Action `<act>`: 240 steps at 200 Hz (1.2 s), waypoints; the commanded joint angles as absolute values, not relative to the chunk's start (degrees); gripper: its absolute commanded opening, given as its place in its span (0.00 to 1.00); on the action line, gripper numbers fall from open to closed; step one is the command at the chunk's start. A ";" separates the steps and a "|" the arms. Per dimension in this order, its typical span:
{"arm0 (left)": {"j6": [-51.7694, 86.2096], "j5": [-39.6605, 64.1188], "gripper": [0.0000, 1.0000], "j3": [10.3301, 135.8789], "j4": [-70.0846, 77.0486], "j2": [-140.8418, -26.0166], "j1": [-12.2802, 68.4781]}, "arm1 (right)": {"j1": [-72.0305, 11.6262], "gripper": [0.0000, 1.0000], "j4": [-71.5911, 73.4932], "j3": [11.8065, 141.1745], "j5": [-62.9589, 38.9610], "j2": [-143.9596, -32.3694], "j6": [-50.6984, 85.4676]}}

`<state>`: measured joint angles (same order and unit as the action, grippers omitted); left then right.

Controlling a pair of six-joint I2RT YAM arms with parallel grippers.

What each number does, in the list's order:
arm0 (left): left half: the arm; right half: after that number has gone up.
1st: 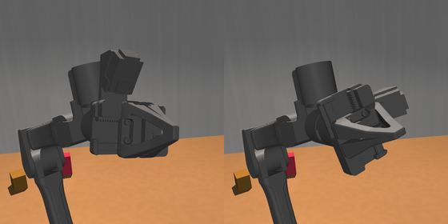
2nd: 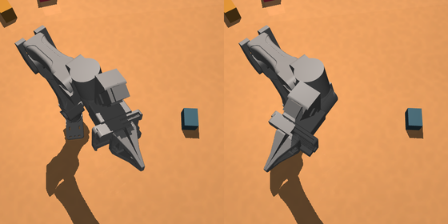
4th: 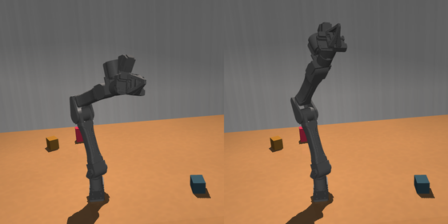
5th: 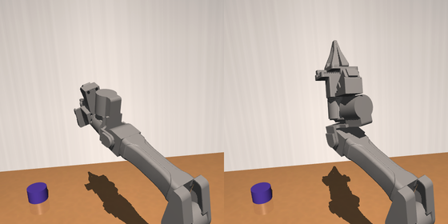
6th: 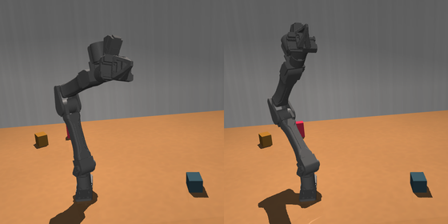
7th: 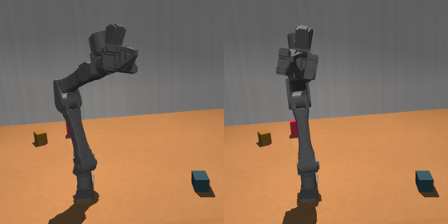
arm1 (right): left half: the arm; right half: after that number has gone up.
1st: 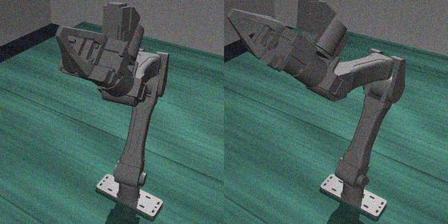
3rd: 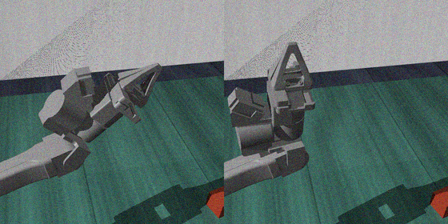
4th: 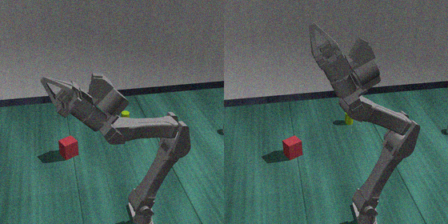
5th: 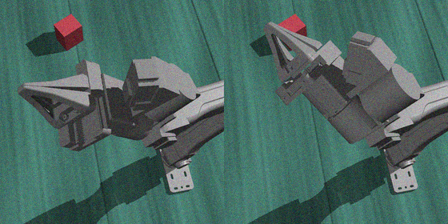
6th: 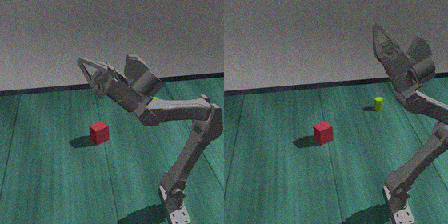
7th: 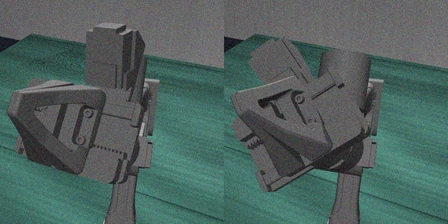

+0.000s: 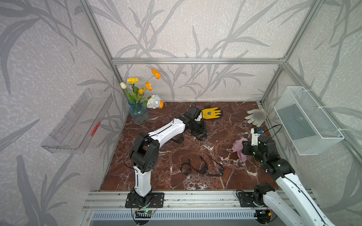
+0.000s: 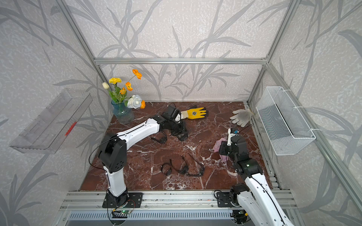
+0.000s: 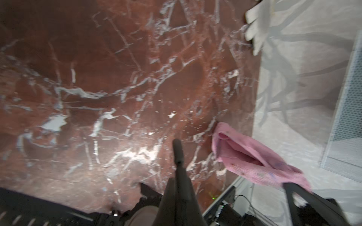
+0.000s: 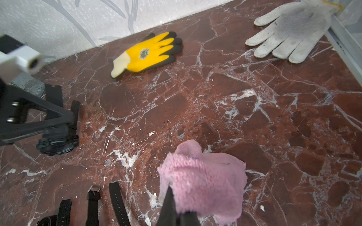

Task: Wipe the watch dial
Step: Place the watch at the center of the board.

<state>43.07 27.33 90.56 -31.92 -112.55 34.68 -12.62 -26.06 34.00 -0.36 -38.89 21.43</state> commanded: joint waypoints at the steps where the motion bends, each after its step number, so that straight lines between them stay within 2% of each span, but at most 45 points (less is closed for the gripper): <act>1: 36.20 23.30 0.00 96.47 -42.02 -116.49 33.69 | -12.31 0.00 -26.24 33.90 -1.59 -38.08 22.07; 124: 32.22 25.56 0.00 118.42 -54.02 -137.08 28.23 | -12.34 0.00 -29.04 34.41 -1.72 -33.68 22.79; 219: 32.14 24.66 0.00 125.95 -58.28 -142.56 26.87 | -12.31 0.00 -32.07 35.20 -1.58 -32.43 22.93; 240: 32.94 24.36 0.12 125.95 -57.60 -142.23 26.81 | -12.31 0.00 -32.32 35.16 -1.67 -32.30 23.01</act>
